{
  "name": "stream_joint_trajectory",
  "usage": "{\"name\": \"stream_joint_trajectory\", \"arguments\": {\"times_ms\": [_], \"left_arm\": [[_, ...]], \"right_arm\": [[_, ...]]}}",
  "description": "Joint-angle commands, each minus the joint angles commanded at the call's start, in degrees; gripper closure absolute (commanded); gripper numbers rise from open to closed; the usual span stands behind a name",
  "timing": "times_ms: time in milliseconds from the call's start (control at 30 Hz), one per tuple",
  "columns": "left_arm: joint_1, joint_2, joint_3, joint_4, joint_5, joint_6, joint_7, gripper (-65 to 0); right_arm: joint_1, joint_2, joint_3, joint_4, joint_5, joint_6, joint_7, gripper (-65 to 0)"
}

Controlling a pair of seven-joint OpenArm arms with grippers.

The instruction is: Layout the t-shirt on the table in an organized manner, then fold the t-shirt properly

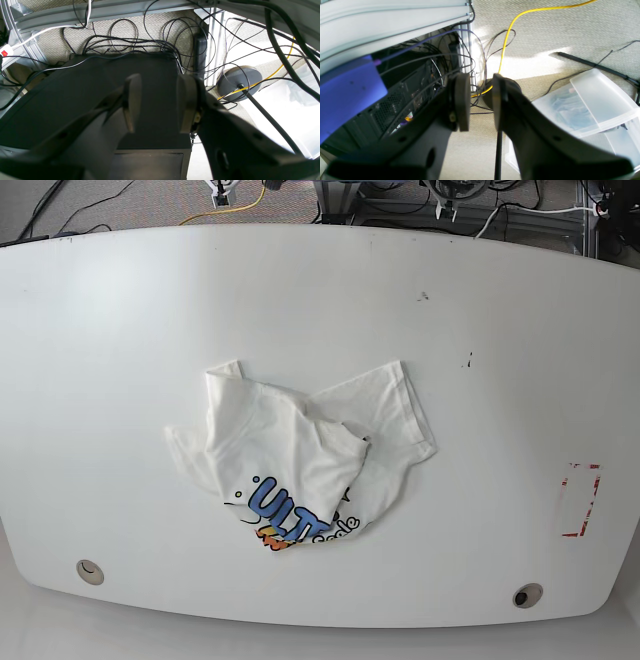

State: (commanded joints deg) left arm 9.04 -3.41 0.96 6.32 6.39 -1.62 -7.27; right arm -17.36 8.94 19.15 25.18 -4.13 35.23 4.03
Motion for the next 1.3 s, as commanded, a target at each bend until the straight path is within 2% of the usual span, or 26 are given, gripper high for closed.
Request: {"name": "stream_joint_trajectory", "arguments": {"times_ms": [533, 600, 733, 767, 800, 867, 1300], "left_arm": [[1.0, -0.2, -0.1, 0.4, 0.2, 0.1, -0.1, -21.7], [0.7, -0.1, 0.2, 0.8, 0.5, 0.1, -0.4, -21.5], [0.8, -0.1, 0.1, 0.7, 0.6, 0.0, -0.3, -21.5], [0.9, -0.1, 0.1, 0.7, 0.6, 0.0, -0.3, -21.5], [0.4, -0.5, 0.6, 0.8, 0.2, -0.3, -0.7, -22.1], [0.4, -1.4, 0.7, 0.8, 0.2, -0.3, -0.7, -22.1], [0.3, -1.9, 0.7, 0.8, 0.2, -0.3, -0.7, -22.1]], "right_arm": [[0.3, 1.5, -0.2, 0.0, 0.0, 0.31, 0.0, -14.6], [0.4, 2.0, -0.1, -0.1, 1.3, 2.15, -0.1, -14.3], [0.5, 1.9, 0.0, -0.1, 1.1, 2.21, -0.2, -14.3], [0.5, 1.8, -0.1, -0.1, 1.1, 2.2, -0.2, -14.3], [1.1, -3.0, 0.1, -1.0, -0.3, -0.19, 0.1, -14.0], [1.1, -4.2, 0.1, -0.8, -0.7, -0.19, 0.1, -13.8], [1.1, -4.5, 0.1, -0.7, -0.8, -0.28, 0.2, -13.8]]}}
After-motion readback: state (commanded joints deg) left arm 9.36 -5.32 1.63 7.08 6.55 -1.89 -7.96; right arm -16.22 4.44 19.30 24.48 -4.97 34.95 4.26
